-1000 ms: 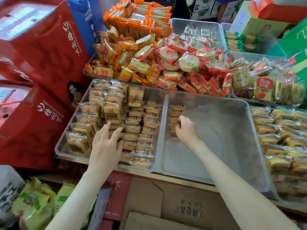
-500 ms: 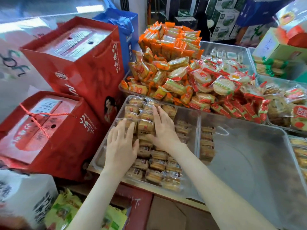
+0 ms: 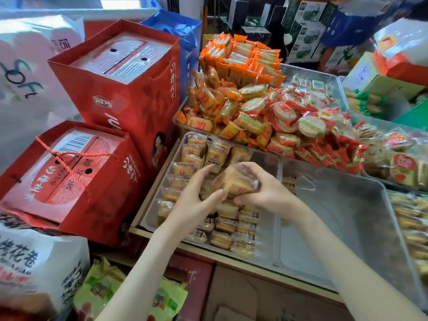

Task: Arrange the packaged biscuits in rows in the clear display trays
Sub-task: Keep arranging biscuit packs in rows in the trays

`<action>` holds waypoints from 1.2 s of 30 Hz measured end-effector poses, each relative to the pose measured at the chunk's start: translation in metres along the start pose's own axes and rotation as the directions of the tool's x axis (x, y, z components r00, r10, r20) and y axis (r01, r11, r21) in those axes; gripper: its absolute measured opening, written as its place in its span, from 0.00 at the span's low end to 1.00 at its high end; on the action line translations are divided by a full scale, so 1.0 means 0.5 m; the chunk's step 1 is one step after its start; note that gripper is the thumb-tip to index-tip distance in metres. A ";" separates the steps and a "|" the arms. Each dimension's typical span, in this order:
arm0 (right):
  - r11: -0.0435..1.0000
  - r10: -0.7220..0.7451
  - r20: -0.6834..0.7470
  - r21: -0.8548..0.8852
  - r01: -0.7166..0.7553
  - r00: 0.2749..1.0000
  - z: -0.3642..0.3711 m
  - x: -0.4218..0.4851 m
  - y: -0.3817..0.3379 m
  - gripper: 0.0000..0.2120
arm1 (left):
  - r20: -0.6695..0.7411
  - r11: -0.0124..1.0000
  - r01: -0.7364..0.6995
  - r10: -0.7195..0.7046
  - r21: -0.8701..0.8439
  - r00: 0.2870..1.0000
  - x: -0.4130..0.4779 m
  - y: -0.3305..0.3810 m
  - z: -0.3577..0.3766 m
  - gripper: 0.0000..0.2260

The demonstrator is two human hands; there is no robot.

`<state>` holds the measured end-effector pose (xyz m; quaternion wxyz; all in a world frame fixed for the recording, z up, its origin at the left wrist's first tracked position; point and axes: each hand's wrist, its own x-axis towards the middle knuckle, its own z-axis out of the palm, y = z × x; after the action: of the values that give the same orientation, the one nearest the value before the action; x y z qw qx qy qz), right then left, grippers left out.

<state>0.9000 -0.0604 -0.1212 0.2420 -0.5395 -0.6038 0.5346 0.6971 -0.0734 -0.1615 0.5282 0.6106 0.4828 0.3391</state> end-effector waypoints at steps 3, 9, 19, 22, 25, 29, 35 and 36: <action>0.958 -0.025 0.101 0.287 -0.005 0.995 -0.031 -0.083 -0.019 0.38 | 0.324 0.916 0.211 -0.095 -0.341 0.941 -0.014 0.063 0.015 0.27; 0.914 0.210 -0.386 0.403 -0.041 0.898 -0.002 -0.224 0.016 0.26 | 0.240 0.874 0.290 -0.207 -0.391 0.948 -0.058 0.104 0.125 0.23; 0.816 0.143 -0.269 0.576 0.040 0.953 -0.087 -0.435 0.058 0.20 | 0.234 0.801 0.400 -0.328 -0.444 0.915 -0.156 0.166 0.282 0.08; 0.750 0.038 -0.365 0.626 0.215 0.930 -0.110 -0.481 0.069 0.20 | 0.228 0.859 0.328 -0.254 -0.393 0.940 -0.174 0.188 0.277 0.13; 0.864 -0.119 -0.489 0.378 0.332 0.864 -0.116 -0.511 0.073 0.18 | 0.099 0.983 -0.002 0.021 -0.186 0.995 -0.197 0.206 0.283 0.13; 0.762 -0.639 -0.402 -0.447 0.469 0.656 -0.117 -0.536 0.090 0.21 | 0.054 0.432 -0.660 0.811 0.614 0.582 -0.210 0.185 0.261 0.14; 0.565 -0.807 -0.291 -0.633 0.529 0.514 -0.107 -0.560 0.103 0.22 | 0.324 0.009 -0.735 0.894 0.678 0.310 -0.260 0.166 0.233 0.08; 0.612 -0.784 -0.350 -0.574 0.544 0.512 -0.097 -0.562 0.100 0.20 | 0.349 -0.011 -0.732 0.884 0.681 0.311 -0.269 0.161 0.232 0.07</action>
<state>1.0464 -0.3053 -0.0714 0.4878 -0.4281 -0.7571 0.0747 0.7819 -0.2358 -0.0950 -0.1241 0.8919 0.1710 0.3999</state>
